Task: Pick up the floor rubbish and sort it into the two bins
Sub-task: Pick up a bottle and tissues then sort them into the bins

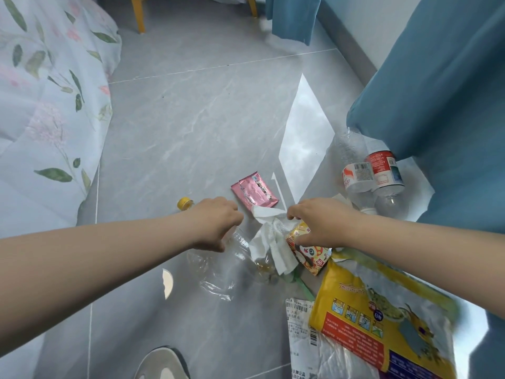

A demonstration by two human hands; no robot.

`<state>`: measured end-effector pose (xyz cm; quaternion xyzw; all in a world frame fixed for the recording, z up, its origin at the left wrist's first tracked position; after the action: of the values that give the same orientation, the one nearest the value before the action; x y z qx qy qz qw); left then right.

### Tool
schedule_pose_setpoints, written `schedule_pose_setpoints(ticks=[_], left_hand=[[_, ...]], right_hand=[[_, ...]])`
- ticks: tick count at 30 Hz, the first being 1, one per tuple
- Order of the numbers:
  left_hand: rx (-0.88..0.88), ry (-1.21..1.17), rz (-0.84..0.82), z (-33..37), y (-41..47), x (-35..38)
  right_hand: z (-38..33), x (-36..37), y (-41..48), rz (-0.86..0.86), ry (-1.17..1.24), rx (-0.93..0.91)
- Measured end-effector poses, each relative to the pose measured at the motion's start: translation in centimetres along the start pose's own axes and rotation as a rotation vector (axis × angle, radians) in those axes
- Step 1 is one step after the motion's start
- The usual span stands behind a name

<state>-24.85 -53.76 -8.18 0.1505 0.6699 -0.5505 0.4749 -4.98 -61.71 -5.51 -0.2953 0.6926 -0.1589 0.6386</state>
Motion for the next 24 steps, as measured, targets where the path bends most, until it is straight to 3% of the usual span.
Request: schedule_pose_setpoints(ticks=[10,18,24], left_hand=[[0.075,0.007,0.040,0.1,-1.7,-0.9],[0.062,-0.166,0.017,-0.7,-3.2,-0.4],[-0.154,-0.558,0.233,-0.4,-2.9,-2.0]], right_hand=[[0.4,0.2,0.4,0.002,-0.013,-0.007],[0.4,0.1,0.8,-0.005,-0.024,-0.011],[0.3,-0.3,0.8,0.010,-0.019,-0.005]])
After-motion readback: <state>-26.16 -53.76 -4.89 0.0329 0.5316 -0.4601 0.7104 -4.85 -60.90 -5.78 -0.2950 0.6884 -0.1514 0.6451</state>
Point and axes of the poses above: each hand's wrist, its own y-axis towards the middle knuckle, its own x-axis out of the palm, z = x × y, the point moved 2 cm from there along y, towards the middle knuckle, and after that the axes turned 6 degrees about -z, right-handed, at the moved point
